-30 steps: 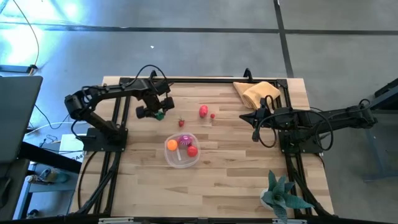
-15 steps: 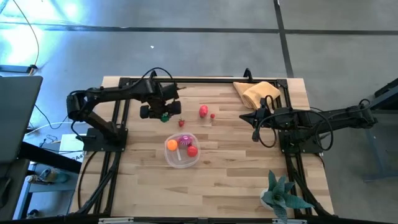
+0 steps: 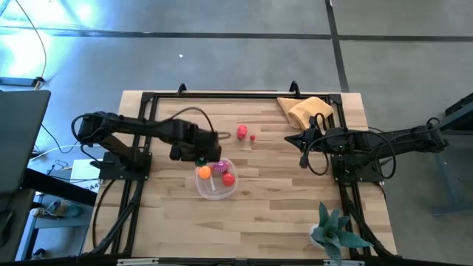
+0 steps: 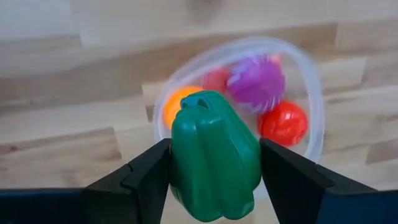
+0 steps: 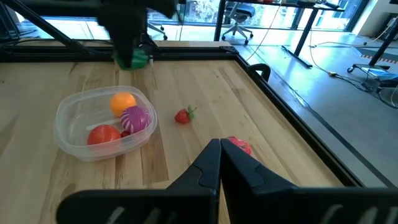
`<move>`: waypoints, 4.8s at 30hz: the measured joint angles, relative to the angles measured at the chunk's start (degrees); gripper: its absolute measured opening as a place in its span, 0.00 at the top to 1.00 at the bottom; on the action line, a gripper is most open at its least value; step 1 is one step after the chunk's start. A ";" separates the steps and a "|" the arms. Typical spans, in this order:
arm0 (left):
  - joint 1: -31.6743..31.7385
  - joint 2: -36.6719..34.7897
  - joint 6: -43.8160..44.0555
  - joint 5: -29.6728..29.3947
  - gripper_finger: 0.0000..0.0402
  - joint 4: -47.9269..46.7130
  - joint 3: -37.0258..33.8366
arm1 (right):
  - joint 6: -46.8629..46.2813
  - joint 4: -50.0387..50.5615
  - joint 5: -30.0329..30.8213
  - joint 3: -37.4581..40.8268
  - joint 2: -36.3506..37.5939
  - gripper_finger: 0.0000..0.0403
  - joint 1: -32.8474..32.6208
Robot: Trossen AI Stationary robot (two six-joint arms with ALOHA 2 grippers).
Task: Pick and placing Produce into tupperware
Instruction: Put the bell pepper into the transparent container, then put the dragon fruit into the transparent container
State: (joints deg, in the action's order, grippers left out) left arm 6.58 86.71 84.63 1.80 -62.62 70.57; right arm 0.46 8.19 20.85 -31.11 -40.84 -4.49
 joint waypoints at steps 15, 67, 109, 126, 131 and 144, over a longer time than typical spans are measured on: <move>-9.77 12.26 3.31 -0.94 0.46 6.97 0.00 | 0.00 0.39 0.00 0.00 -0.02 1.00 0.01; 6.84 14.00 -28.51 -10.86 0.12 -0.51 18.69 | -0.01 1.55 0.01 0.00 0.00 1.00 0.01; 16.17 31.02 -44.05 -7.23 0.01 14.87 25.11 | -0.01 2.83 -0.01 0.00 -0.01 1.00 0.00; 19.04 36.92 -39.23 -4.39 0.01 19.85 25.20 | -0.01 3.64 0.00 0.00 -0.02 1.00 0.00; 19.34 38.12 -37.85 -3.53 0.01 19.86 25.20 | -0.01 3.65 0.01 0.00 0.00 1.00 0.00; 19.72 38.84 -37.87 -2.67 0.01 19.32 25.14 | -0.01 4.07 0.01 0.00 0.00 1.00 0.00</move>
State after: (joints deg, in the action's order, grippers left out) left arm 26.30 125.56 46.76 -0.86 -43.31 95.70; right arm 0.45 12.25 20.86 -31.11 -40.84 -4.49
